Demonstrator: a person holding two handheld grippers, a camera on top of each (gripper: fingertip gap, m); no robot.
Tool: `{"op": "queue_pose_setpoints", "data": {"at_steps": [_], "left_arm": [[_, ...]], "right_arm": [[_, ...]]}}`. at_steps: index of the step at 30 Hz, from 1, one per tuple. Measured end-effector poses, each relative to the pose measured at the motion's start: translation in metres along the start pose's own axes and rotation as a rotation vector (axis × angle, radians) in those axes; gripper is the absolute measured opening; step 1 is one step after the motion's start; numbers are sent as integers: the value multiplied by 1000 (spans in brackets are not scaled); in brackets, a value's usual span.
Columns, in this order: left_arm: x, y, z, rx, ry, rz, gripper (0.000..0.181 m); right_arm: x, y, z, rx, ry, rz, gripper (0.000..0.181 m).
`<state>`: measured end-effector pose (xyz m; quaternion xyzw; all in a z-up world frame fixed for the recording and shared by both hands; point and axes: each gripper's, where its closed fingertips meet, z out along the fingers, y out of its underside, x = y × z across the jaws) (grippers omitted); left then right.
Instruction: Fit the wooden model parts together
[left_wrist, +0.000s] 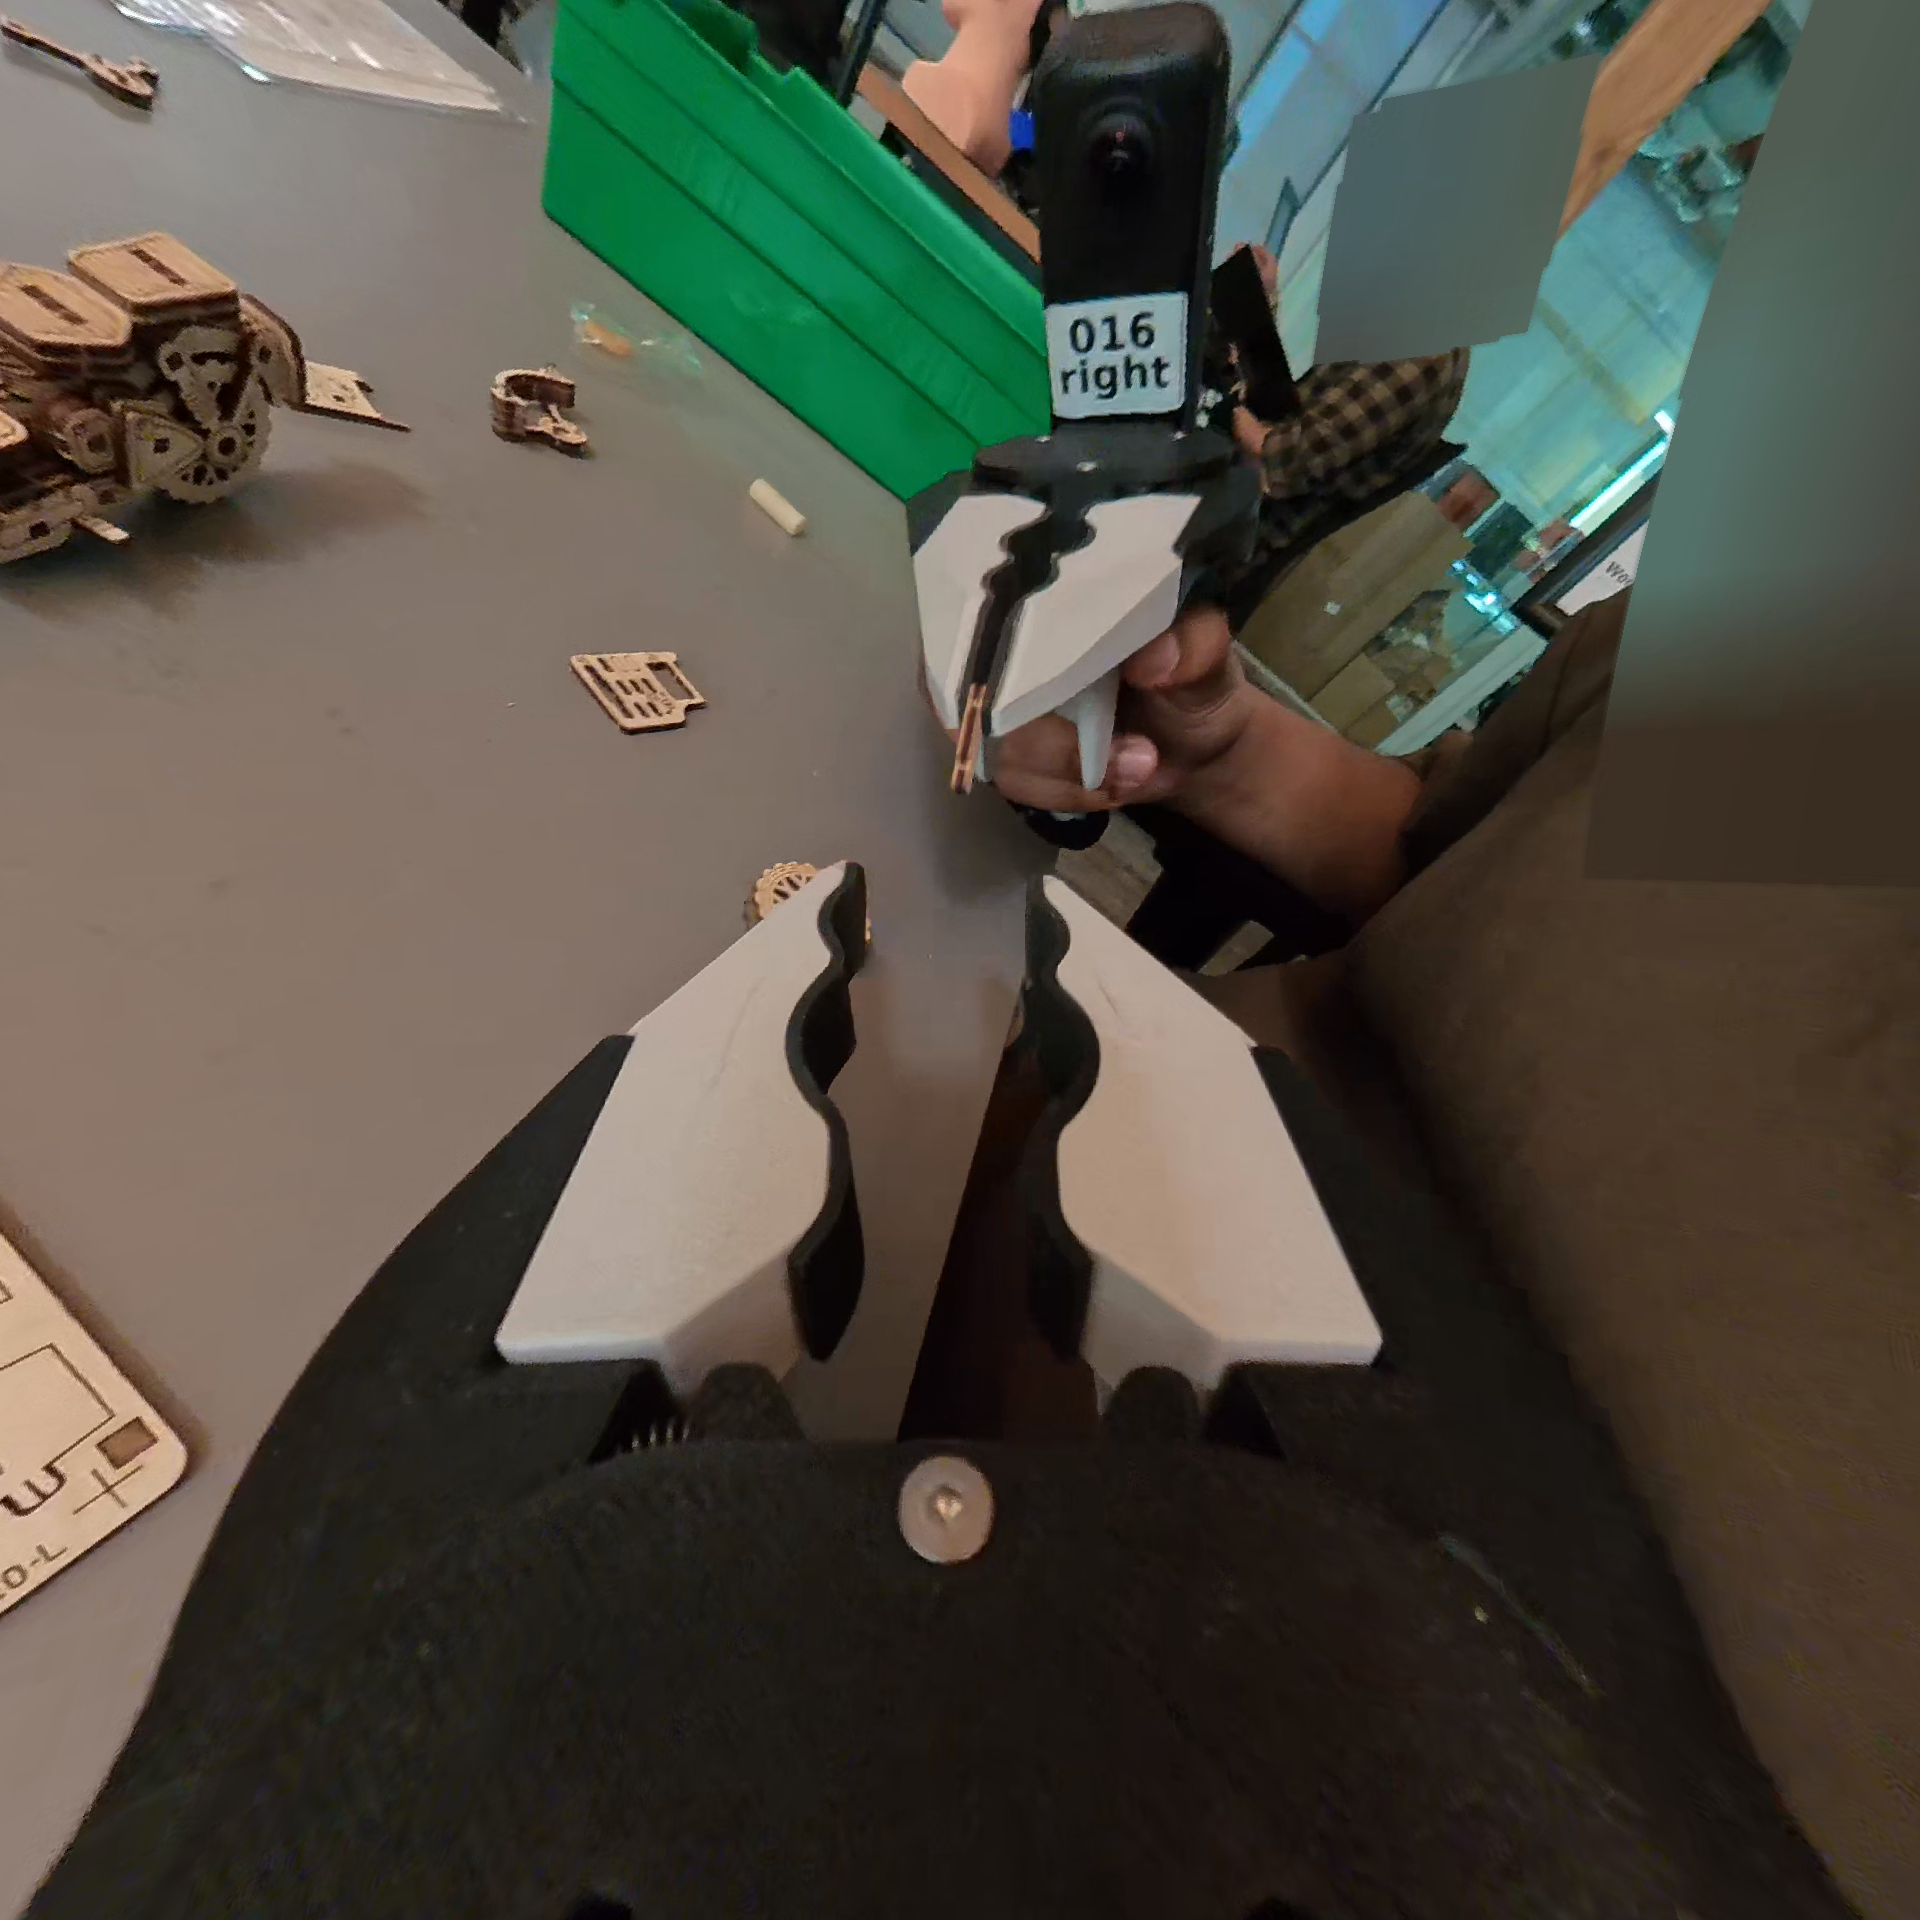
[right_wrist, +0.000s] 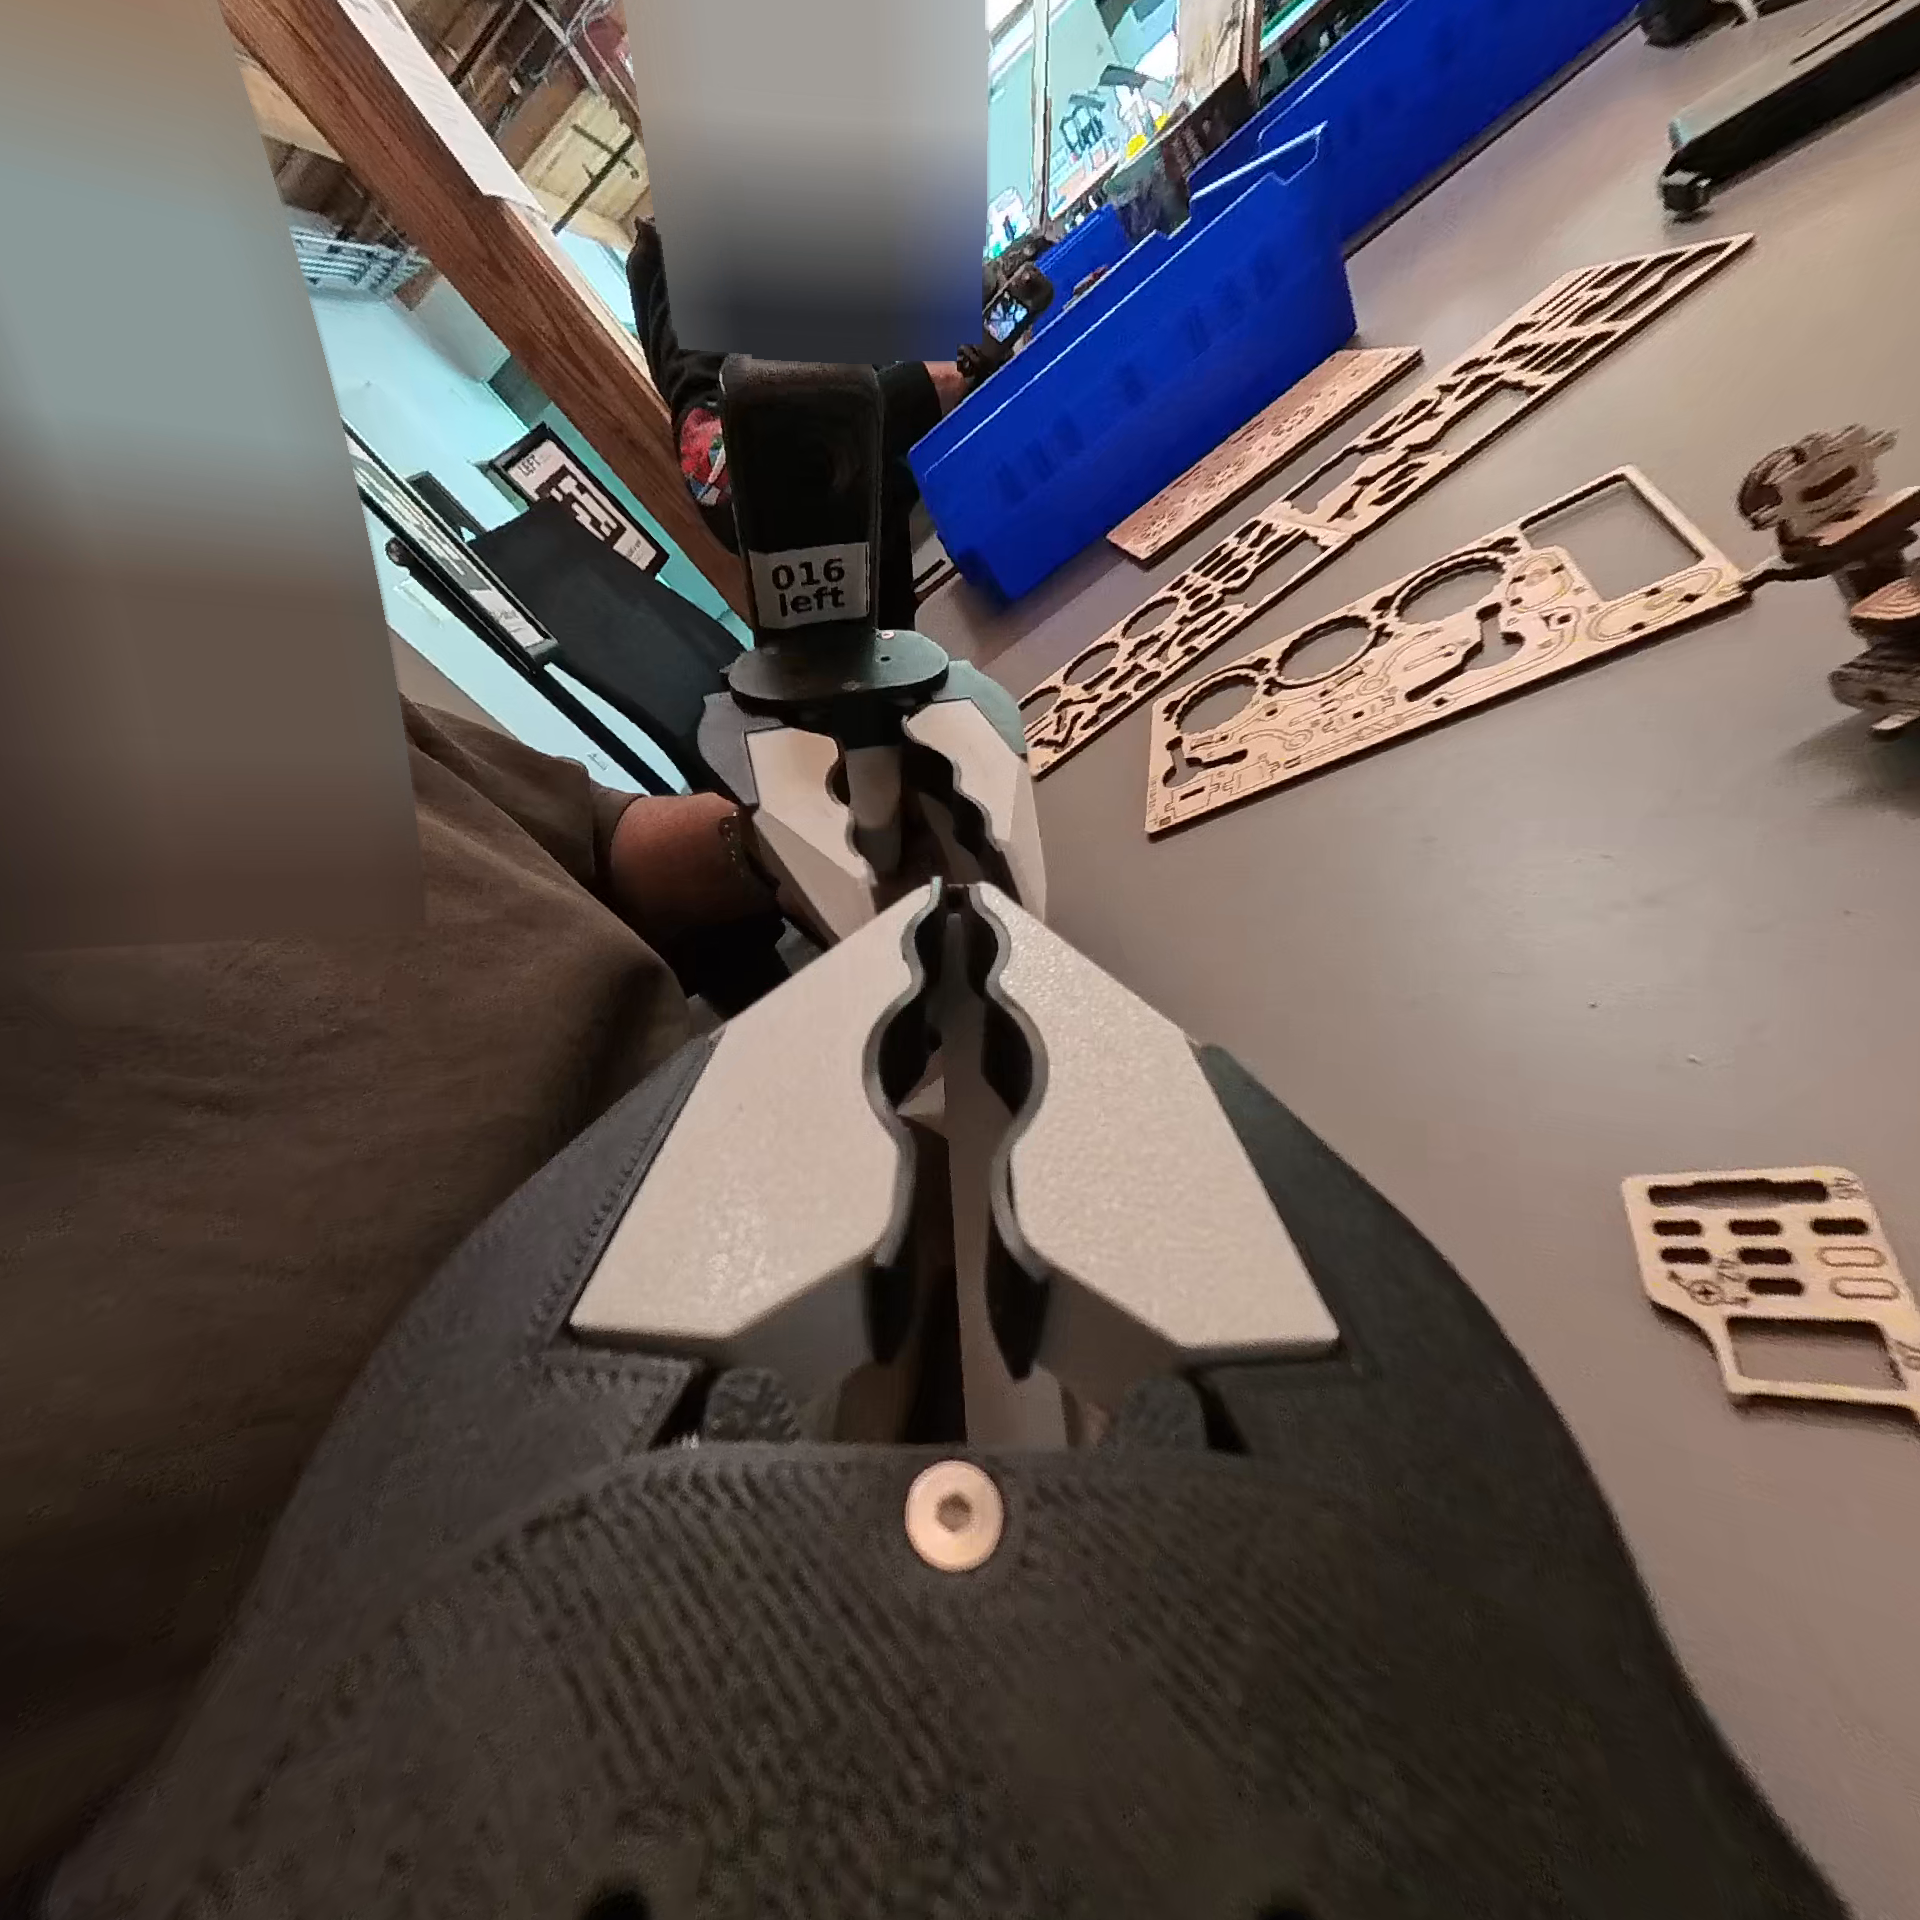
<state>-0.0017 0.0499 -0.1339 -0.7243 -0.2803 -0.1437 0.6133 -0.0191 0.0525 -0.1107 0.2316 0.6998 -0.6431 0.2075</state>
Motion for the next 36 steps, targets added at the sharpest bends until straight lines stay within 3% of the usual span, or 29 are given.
{"op": "queue_pose_setpoints", "data": {"at_steps": [16,28,36], "left_arm": [[4,2,2,-10,16,7,15],[5,5,2,-29,9,42,2],[-17,-3,-4,6,-204,241,1]], "right_arm": [[-5,22,13,-126,14,-88,0],[-4,20,13,-112,31,-101,1],[10,6,5,-32,93,-19,7]]}}
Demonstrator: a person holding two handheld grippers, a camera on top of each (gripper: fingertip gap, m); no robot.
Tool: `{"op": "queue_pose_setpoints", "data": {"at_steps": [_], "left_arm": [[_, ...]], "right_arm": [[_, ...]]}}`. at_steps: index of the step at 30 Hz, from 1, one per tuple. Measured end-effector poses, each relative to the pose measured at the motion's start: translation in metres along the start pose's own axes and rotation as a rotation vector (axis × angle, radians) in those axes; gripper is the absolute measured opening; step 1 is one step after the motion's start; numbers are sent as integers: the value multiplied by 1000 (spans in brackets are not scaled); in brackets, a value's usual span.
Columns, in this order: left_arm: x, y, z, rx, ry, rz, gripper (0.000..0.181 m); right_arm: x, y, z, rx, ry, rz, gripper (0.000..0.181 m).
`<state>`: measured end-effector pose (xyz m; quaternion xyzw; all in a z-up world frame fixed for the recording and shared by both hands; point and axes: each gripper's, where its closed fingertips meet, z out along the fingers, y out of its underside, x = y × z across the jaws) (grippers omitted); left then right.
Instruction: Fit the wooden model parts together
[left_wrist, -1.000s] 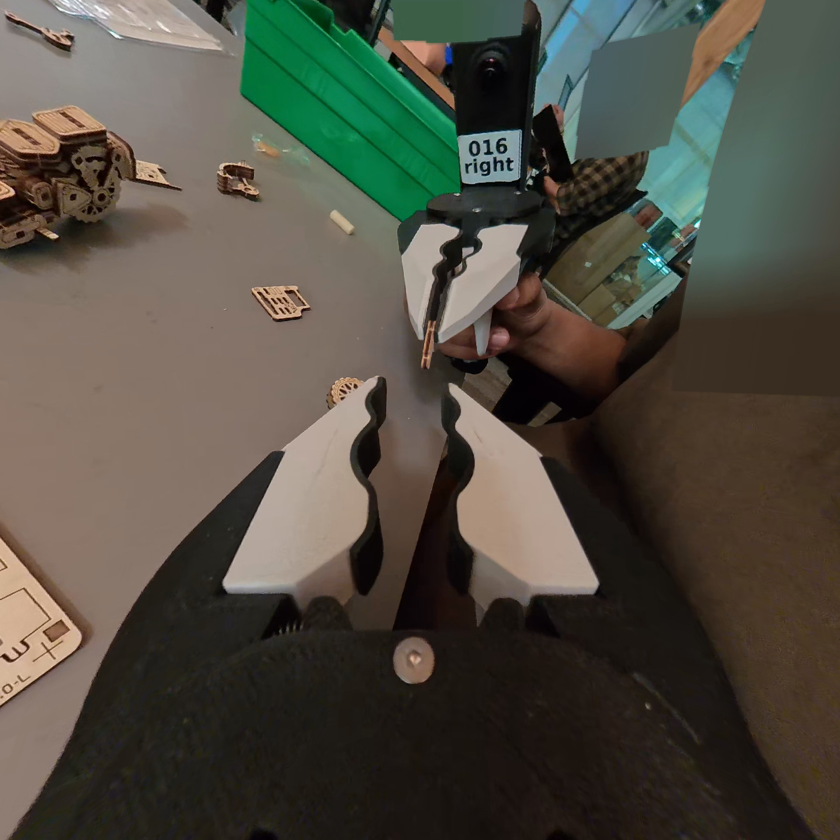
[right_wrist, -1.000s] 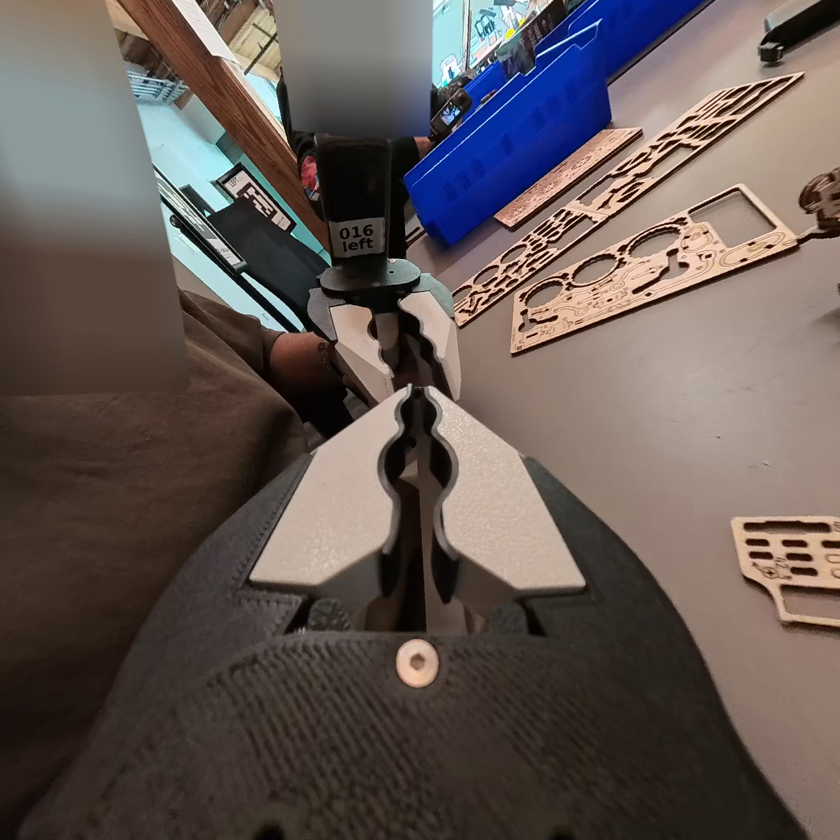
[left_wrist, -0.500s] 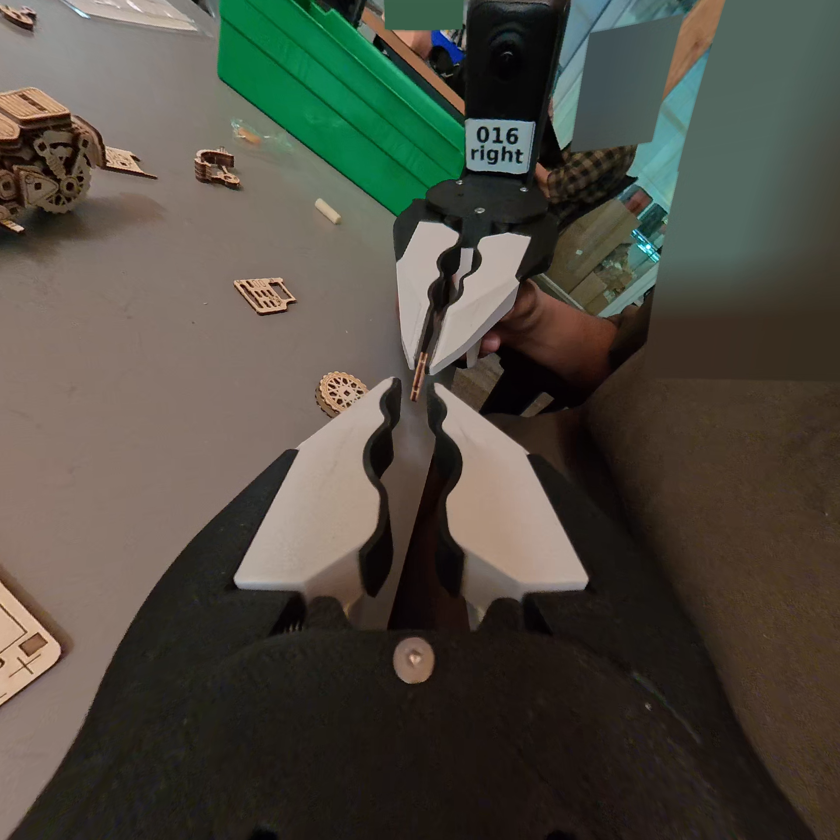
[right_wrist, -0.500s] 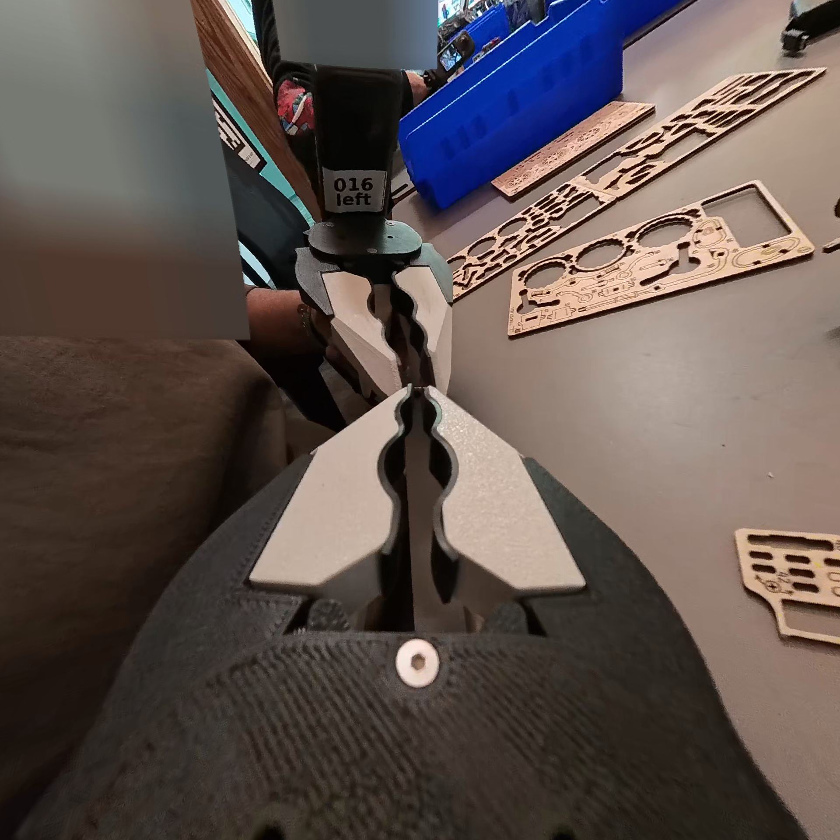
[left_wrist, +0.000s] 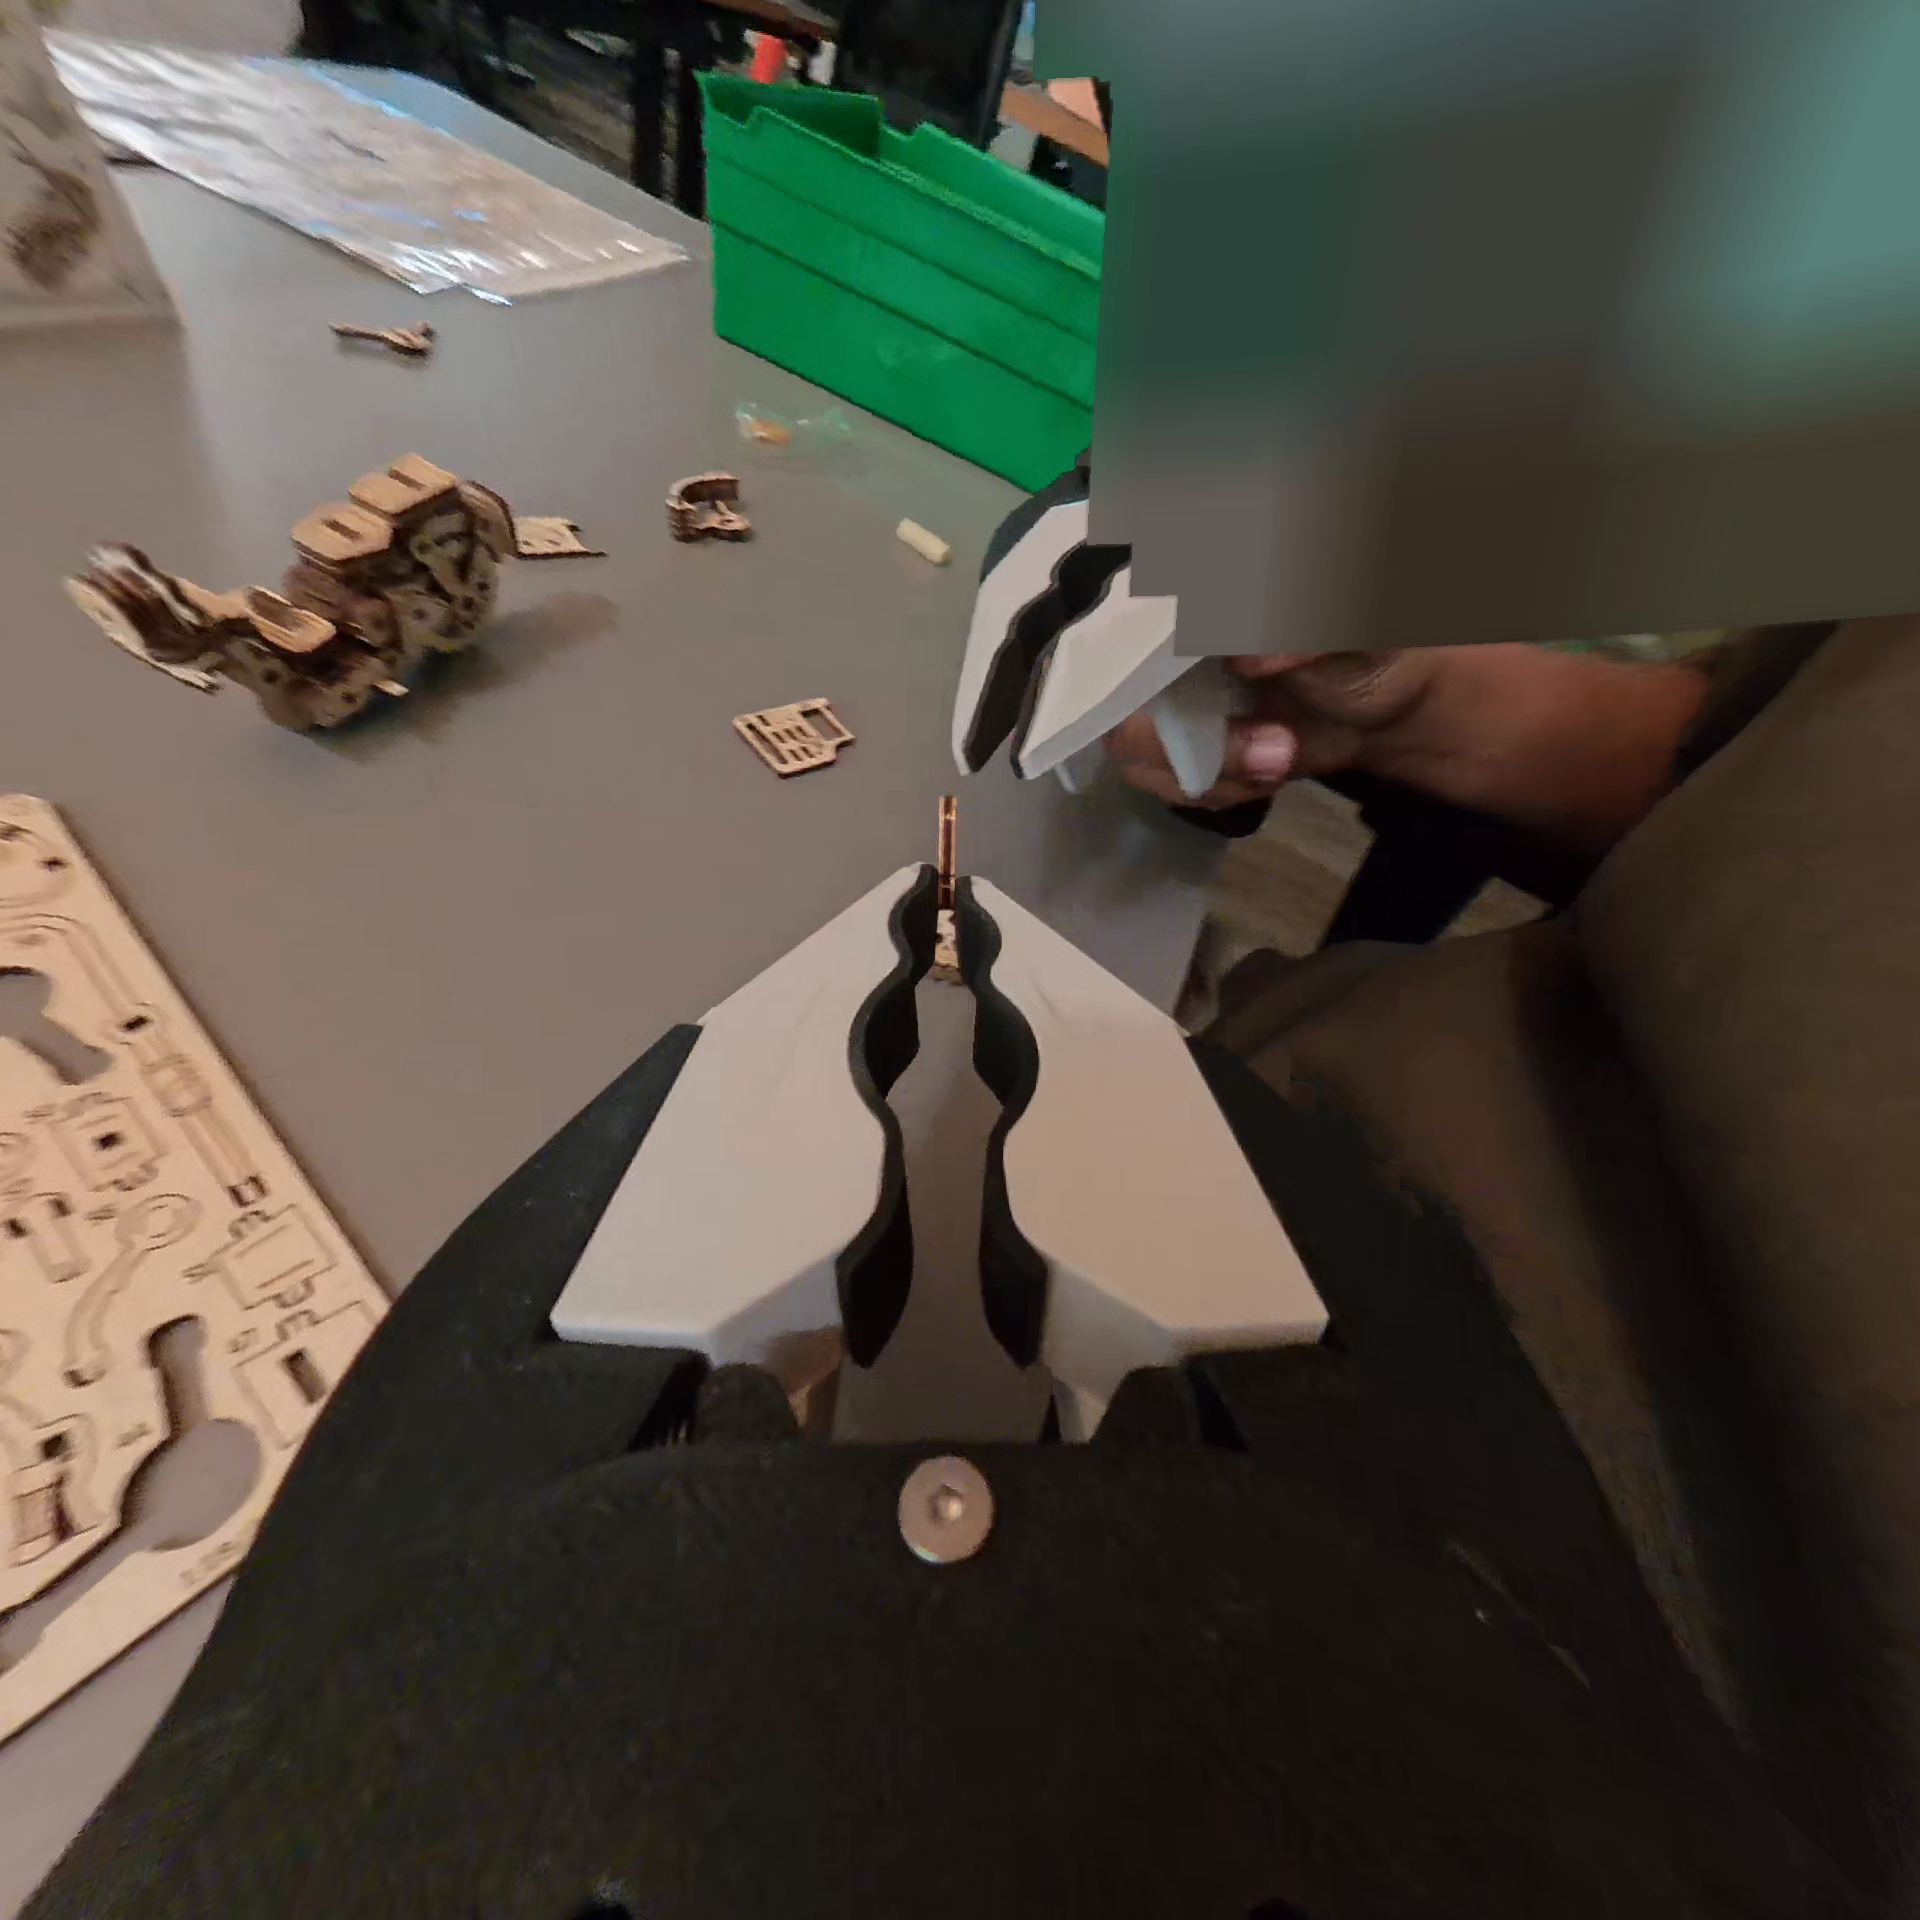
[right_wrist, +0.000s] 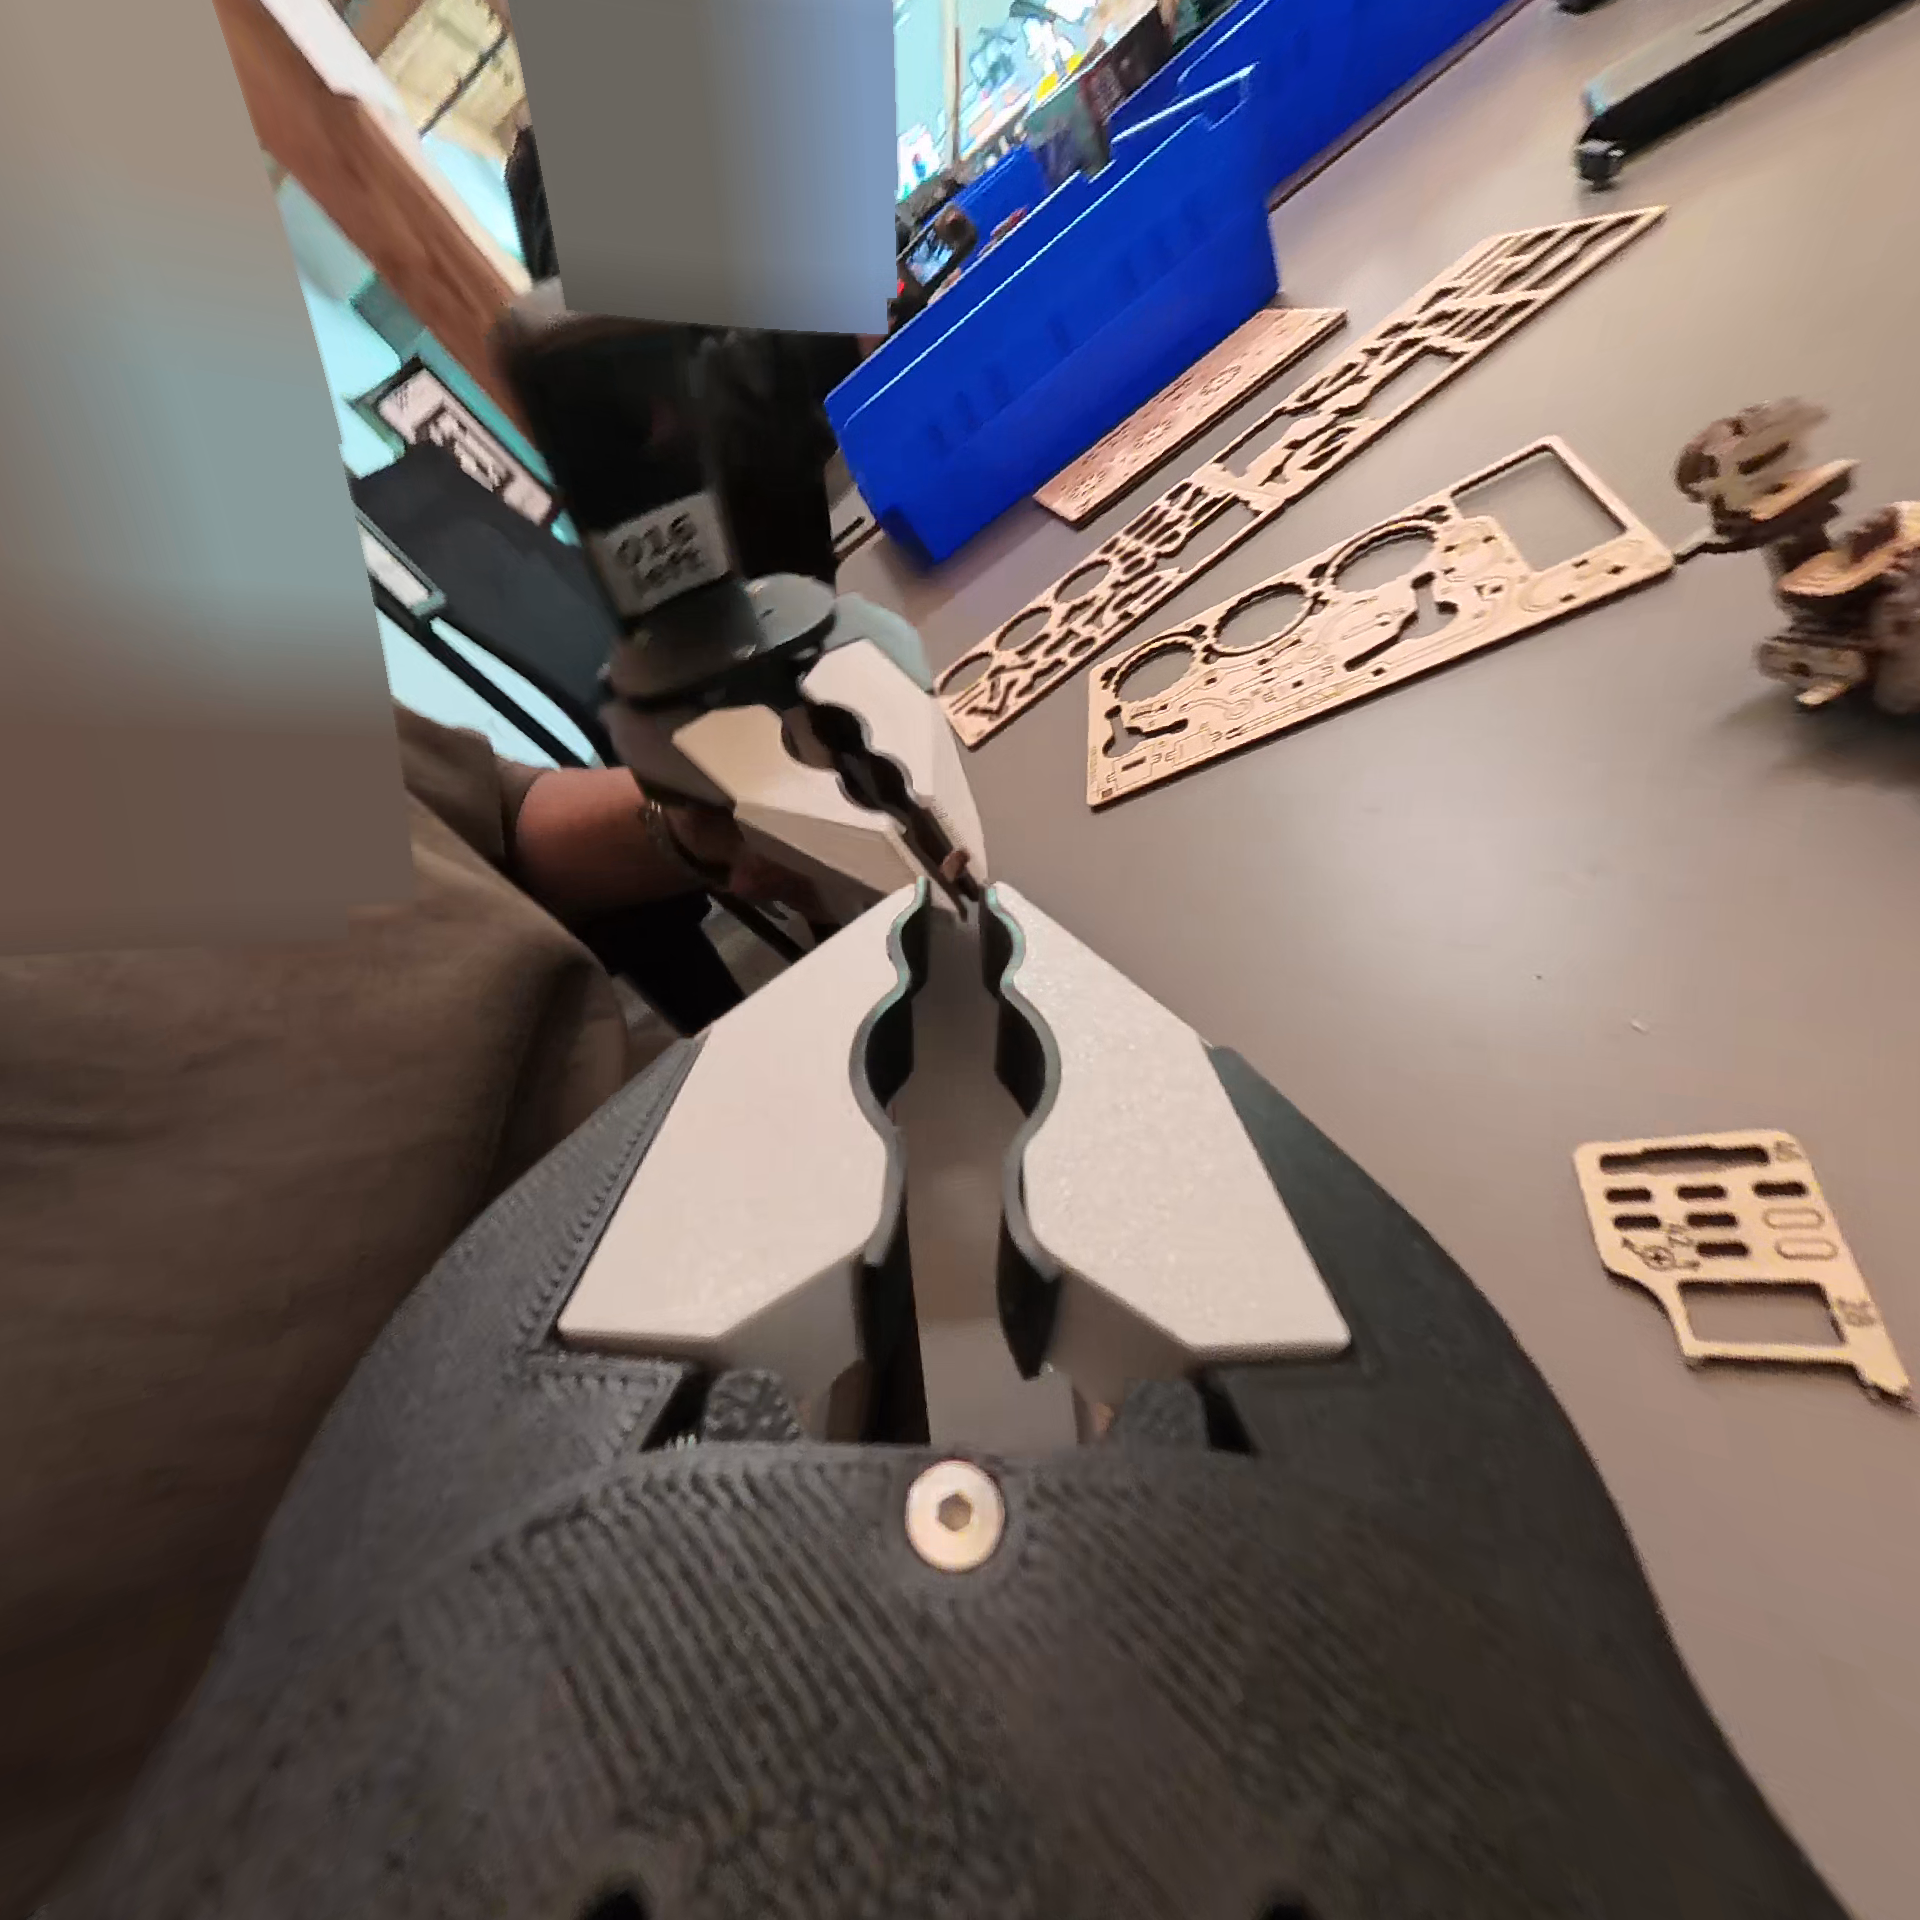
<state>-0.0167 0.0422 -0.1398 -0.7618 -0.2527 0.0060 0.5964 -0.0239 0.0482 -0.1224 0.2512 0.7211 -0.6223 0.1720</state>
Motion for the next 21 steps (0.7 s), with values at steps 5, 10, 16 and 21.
{"op": "queue_pose_setpoints", "data": {"at_steps": [5,10,16,21], "left_arm": [[4,6,5,-40,-24,75,2],[3,6,5,-41,-25,65,2],[6,7,6,-46,-22,86,1],[8,8,6,-49,-21,106,1]], "right_arm": [[5,4,4,-5,14,87,10],[-1,10,9,-31,4,82,11],[-3,11,11,-32,-8,112,6],[-4,12,11,-42,-6,81,2]]}}
